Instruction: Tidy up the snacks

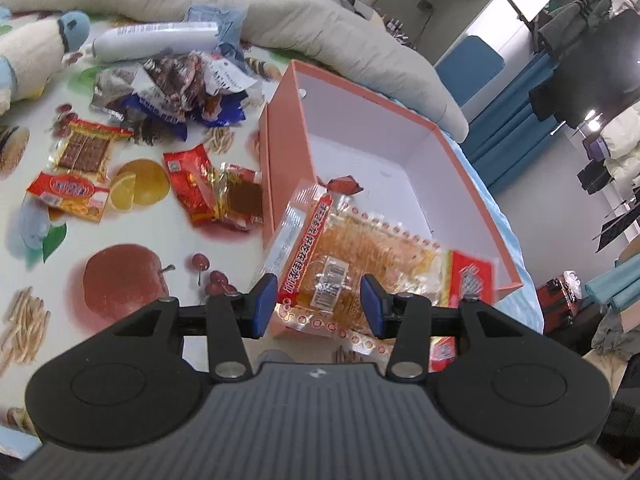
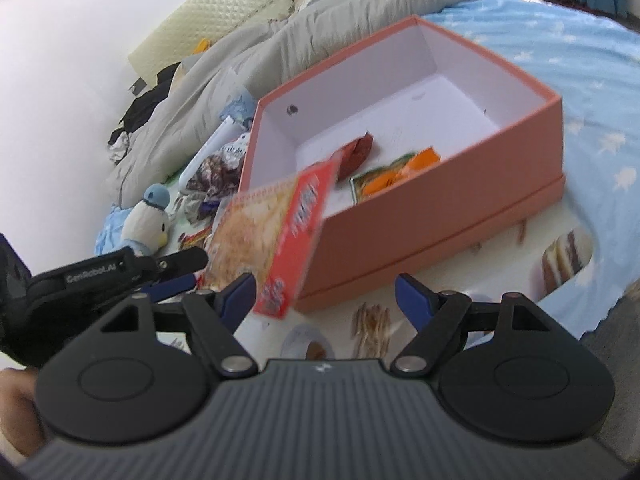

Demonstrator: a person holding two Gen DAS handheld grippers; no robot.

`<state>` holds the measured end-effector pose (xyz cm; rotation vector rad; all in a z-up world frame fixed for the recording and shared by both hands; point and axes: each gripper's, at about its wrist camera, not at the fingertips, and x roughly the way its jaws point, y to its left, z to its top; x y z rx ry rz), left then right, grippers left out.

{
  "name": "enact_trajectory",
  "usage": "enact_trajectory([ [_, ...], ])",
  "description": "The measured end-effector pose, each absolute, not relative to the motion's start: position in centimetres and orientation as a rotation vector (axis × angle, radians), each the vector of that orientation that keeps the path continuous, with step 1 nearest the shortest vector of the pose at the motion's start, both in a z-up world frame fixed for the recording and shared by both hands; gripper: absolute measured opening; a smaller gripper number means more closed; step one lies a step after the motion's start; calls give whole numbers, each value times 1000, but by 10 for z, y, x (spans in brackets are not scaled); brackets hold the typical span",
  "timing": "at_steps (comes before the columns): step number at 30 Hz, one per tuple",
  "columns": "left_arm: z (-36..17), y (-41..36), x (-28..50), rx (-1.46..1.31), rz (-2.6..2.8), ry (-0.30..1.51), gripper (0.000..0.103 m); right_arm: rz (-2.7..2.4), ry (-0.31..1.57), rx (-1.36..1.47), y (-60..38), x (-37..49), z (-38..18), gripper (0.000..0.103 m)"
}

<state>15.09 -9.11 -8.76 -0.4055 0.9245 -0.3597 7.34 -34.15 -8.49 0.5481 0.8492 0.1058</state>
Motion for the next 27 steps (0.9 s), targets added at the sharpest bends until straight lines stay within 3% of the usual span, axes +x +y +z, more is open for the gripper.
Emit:
enact_trajectory([
  [4, -96, -93, 154, -440, -371, 951, 50, 135, 864, 591, -342, 74, -94, 60],
  [6, -99, -98, 155, -444, -384, 959, 50, 144, 866, 592, -341, 76, -95, 32],
  [9, -97, -107, 157, -423, -396, 952, 50, 174, 856, 599, -339, 81, -94, 4],
  [27, -57, -124, 174, -340, -445, 857, 50, 171, 682, 544, -366, 121, -65, 3],
])
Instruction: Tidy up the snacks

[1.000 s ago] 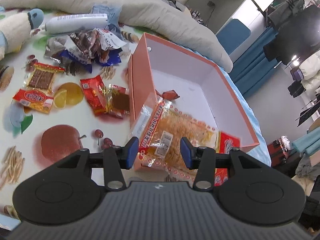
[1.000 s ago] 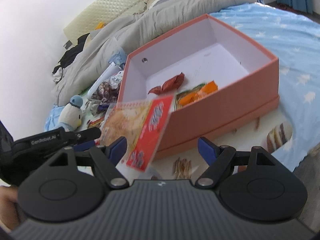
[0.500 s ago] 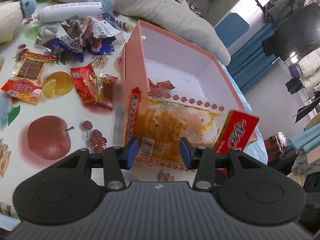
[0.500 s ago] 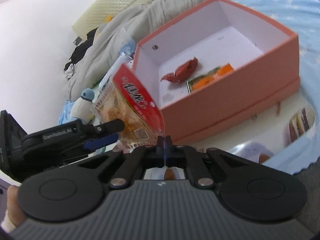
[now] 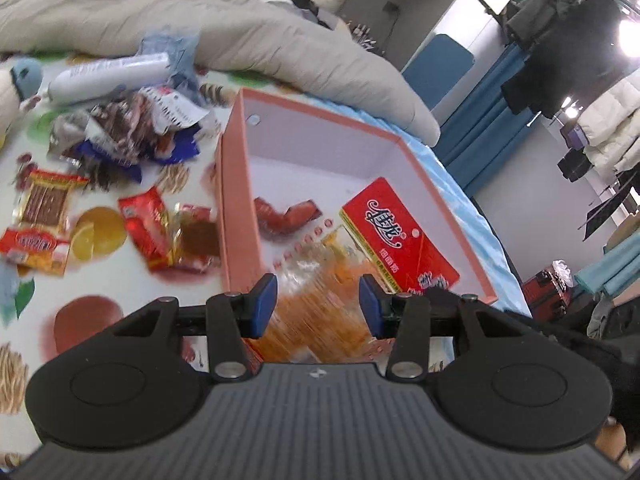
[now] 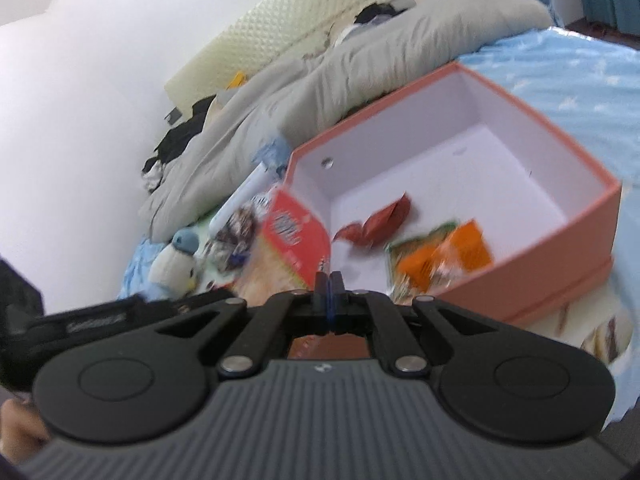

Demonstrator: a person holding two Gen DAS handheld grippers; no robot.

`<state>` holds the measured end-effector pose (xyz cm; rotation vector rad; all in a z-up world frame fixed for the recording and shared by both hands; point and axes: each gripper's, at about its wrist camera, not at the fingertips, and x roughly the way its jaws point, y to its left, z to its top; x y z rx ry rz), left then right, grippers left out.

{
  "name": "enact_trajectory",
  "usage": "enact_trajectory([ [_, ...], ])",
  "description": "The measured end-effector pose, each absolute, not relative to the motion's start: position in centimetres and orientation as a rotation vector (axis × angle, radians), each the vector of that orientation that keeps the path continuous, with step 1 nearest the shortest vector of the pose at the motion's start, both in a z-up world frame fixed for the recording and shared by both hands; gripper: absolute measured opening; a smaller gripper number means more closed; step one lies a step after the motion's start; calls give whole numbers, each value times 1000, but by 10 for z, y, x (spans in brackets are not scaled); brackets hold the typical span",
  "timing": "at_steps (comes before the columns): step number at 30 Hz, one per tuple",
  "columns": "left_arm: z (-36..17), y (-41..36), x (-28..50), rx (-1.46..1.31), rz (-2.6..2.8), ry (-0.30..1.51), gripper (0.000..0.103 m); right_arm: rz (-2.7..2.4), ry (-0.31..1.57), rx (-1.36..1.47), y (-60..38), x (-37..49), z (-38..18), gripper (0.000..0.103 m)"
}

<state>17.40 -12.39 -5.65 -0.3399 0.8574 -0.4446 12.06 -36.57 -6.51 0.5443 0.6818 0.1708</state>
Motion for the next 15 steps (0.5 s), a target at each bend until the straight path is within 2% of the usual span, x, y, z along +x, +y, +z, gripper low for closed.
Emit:
enact_trajectory([
  [15, -66, -137, 169, -293, -444, 895, 50, 20, 747, 452, -408, 177, -98, 3],
])
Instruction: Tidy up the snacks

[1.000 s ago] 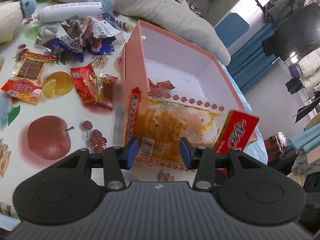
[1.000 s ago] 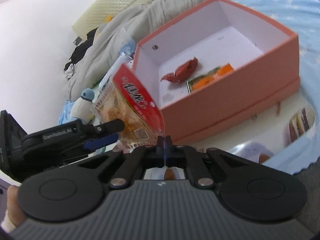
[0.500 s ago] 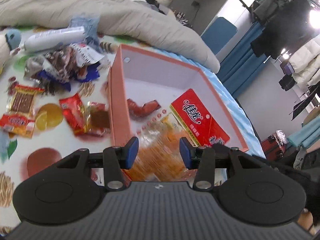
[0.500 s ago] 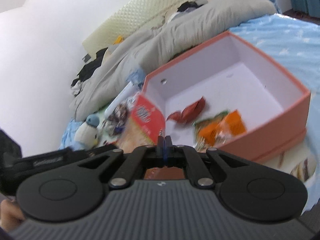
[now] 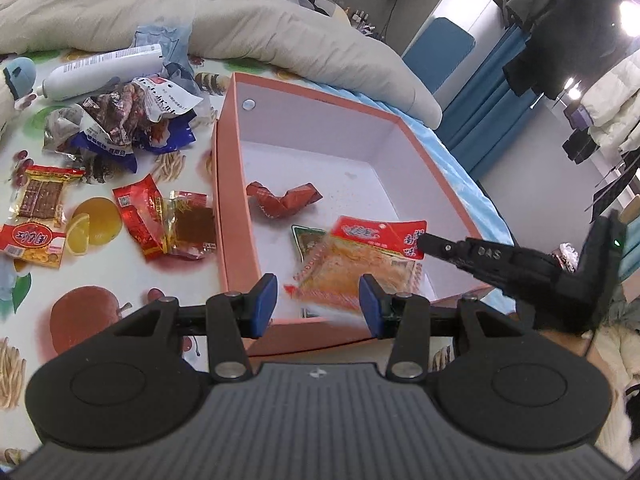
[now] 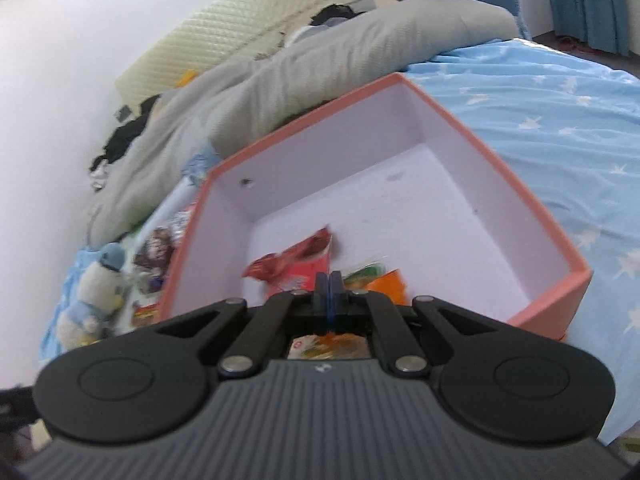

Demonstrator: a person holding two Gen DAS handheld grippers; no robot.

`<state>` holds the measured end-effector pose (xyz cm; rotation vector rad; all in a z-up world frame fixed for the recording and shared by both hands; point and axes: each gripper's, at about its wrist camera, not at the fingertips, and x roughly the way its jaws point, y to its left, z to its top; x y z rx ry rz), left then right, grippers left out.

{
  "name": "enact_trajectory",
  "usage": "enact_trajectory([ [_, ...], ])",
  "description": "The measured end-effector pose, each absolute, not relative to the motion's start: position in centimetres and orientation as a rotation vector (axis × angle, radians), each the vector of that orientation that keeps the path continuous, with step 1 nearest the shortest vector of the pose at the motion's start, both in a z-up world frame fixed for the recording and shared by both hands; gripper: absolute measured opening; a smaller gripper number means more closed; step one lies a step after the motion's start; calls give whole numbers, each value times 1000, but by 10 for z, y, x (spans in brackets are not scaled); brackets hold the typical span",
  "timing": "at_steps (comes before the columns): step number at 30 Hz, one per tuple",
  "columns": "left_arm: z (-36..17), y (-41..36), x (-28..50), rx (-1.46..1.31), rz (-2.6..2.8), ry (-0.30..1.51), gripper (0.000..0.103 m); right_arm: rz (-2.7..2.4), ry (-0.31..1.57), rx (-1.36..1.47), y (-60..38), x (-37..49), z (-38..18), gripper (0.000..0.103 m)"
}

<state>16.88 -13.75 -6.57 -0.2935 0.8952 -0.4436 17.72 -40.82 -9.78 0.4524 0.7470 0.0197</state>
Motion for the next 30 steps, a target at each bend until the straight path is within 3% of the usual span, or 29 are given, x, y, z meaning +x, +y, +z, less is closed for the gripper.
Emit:
enact_trajectory([
  [5, -64, -139, 169, -276, -439, 893, 50, -10, 793, 430, -416, 187, -106, 3],
  [10, -60, -139, 167, -273, -439, 884, 51, -24, 794, 390, -410, 184, -102, 10],
  [11, -58, -139, 165, -271, -441, 880, 51, -25, 791, 381, -408, 183, -101, 23],
  [12, -56, -138, 163, -268, -444, 875, 51, -25, 780, 382, -408, 180, -98, 52],
  [14, -52, -136, 160, -264, -444, 864, 51, -18, 735, 371, -403, 170, -91, 67],
  [30, -7, -106, 110, -165, -433, 735, 52, 97, 596, 325, -337, 82, -28, 67],
])
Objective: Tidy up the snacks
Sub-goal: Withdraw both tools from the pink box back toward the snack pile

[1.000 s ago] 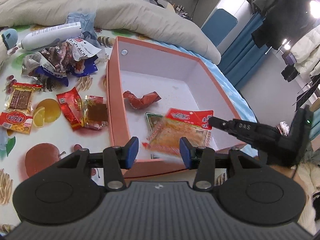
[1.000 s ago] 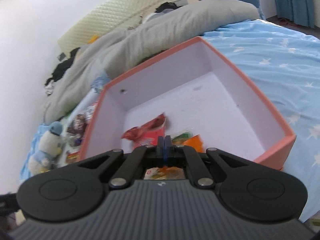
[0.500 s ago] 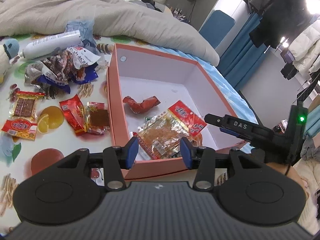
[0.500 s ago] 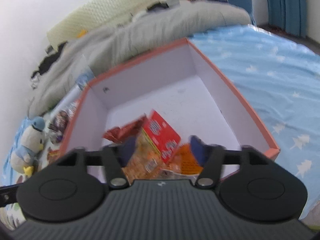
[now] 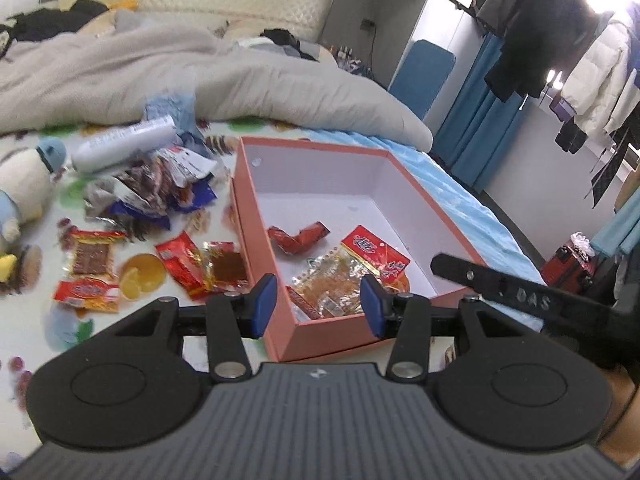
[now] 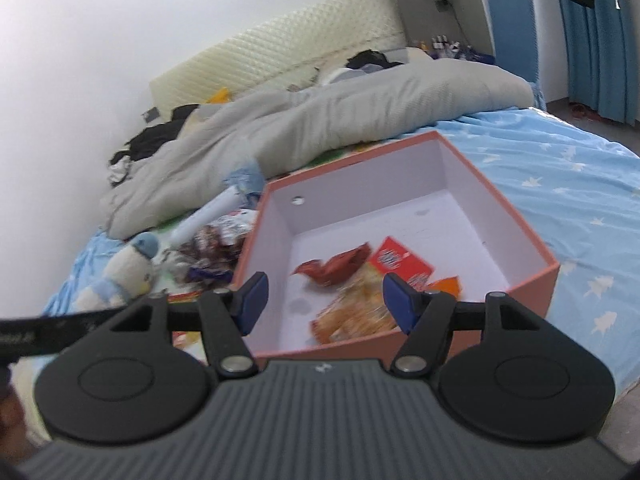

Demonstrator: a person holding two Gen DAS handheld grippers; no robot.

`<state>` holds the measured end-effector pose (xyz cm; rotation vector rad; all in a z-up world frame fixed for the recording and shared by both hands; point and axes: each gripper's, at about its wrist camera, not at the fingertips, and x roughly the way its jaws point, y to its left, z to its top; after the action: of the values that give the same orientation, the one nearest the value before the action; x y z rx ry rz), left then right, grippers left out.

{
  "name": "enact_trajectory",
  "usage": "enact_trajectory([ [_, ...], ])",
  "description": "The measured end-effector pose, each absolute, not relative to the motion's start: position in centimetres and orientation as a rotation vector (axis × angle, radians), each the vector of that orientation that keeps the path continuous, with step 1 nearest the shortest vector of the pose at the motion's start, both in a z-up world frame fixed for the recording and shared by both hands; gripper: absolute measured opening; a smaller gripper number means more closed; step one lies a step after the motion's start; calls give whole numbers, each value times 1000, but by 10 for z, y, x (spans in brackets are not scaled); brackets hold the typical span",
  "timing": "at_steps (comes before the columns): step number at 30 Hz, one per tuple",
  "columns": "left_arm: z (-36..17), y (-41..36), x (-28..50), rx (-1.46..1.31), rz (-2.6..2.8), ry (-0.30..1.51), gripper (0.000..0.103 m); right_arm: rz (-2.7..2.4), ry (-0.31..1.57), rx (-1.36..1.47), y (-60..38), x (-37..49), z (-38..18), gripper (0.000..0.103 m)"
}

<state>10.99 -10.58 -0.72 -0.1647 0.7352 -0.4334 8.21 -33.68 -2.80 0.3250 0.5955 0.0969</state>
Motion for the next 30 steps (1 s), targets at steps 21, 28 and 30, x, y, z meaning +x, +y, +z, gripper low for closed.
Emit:
enact_trajectory([
  [21, -1, -21, 28, -206, -302, 705, 59, 238, 625, 177, -238, 8, -20, 67],
  [28, -3, 11, 3, -245, -241, 687, 63, 285, 625, 108, -210, -2, -13, 66],
  [30, -5, 20, 0, -256, -224, 685, 64, 290, 616, 93, -204, -3, -11, 67],
])
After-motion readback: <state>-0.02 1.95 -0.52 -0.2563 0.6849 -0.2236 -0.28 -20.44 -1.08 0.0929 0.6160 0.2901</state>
